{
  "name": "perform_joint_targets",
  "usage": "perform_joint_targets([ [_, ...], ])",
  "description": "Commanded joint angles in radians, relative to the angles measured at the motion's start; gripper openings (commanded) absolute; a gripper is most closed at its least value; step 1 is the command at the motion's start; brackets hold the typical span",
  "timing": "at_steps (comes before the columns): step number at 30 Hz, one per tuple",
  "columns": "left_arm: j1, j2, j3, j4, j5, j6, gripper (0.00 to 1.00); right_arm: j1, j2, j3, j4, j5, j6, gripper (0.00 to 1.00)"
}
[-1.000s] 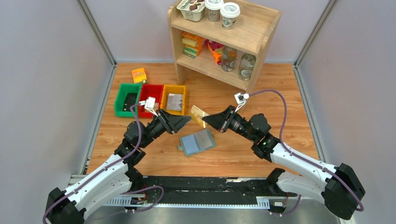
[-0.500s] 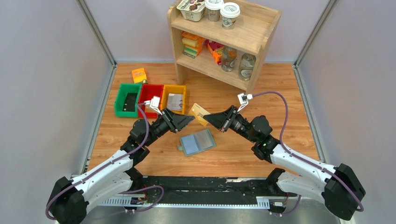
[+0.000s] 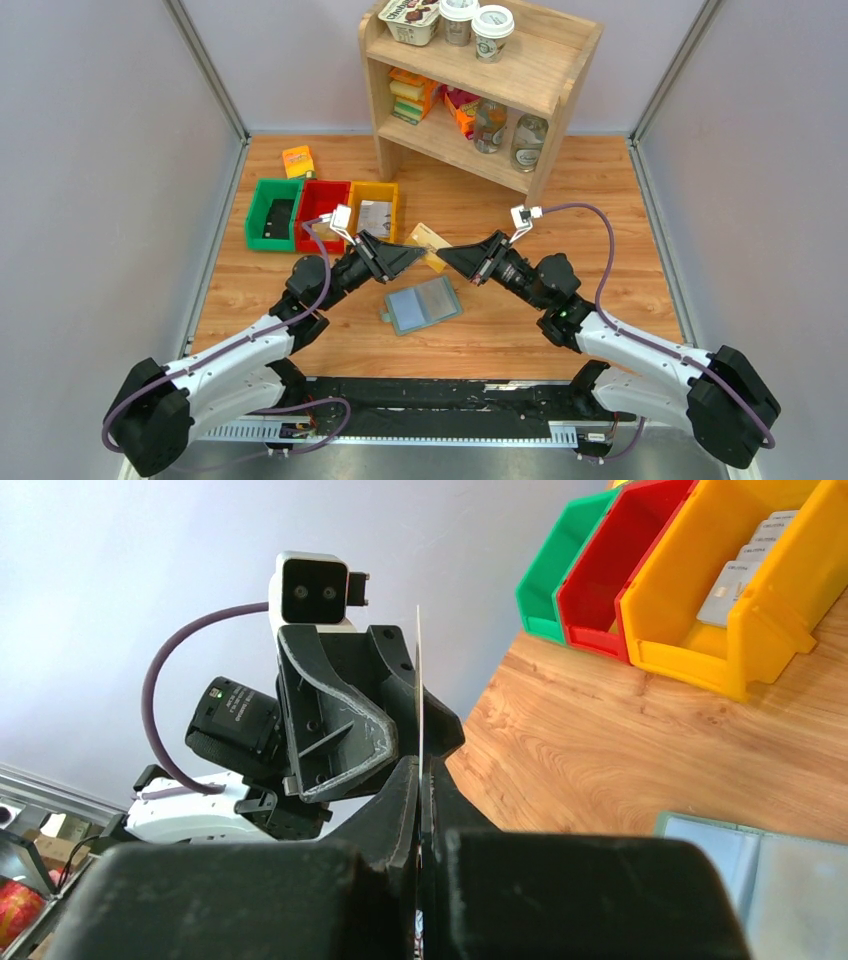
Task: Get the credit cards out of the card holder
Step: Place the credit card in the storage box.
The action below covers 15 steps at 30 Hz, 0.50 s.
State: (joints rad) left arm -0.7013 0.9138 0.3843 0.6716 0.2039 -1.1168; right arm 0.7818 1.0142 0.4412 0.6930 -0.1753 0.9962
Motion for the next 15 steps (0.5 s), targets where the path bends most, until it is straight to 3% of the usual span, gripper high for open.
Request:
perform_joint_targets([
  [1, -0.018, 0.017, 0.027, 0.091, 0.0, -0.021, 0.37, -0.004, -0.002, -0.018, 0.072, 0.048, 0.032, 0.0],
  [5, -0.023, 0.036, 0.027, 0.12, -0.008, -0.037, 0.29, -0.004, 0.006, -0.032, 0.097, 0.051, 0.053, 0.0],
  [9, -0.027, 0.063, 0.031, 0.154, -0.009, -0.054, 0.07, -0.006, 0.009, -0.039, 0.114, 0.048, 0.062, 0.02],
  [10, -0.027, 0.065, 0.022, 0.16, -0.02, -0.064, 0.0, -0.006, 0.006, -0.044, 0.114, 0.051, 0.065, 0.06],
  [12, -0.027, 0.06, 0.005, 0.172, -0.053, -0.081, 0.0, -0.01, -0.005, -0.056, 0.106, 0.057, 0.065, 0.18],
  [15, -0.026, 0.039, -0.015, 0.149, -0.116, -0.083, 0.0, -0.024, -0.055, -0.074, 0.041, 0.094, 0.052, 0.59],
])
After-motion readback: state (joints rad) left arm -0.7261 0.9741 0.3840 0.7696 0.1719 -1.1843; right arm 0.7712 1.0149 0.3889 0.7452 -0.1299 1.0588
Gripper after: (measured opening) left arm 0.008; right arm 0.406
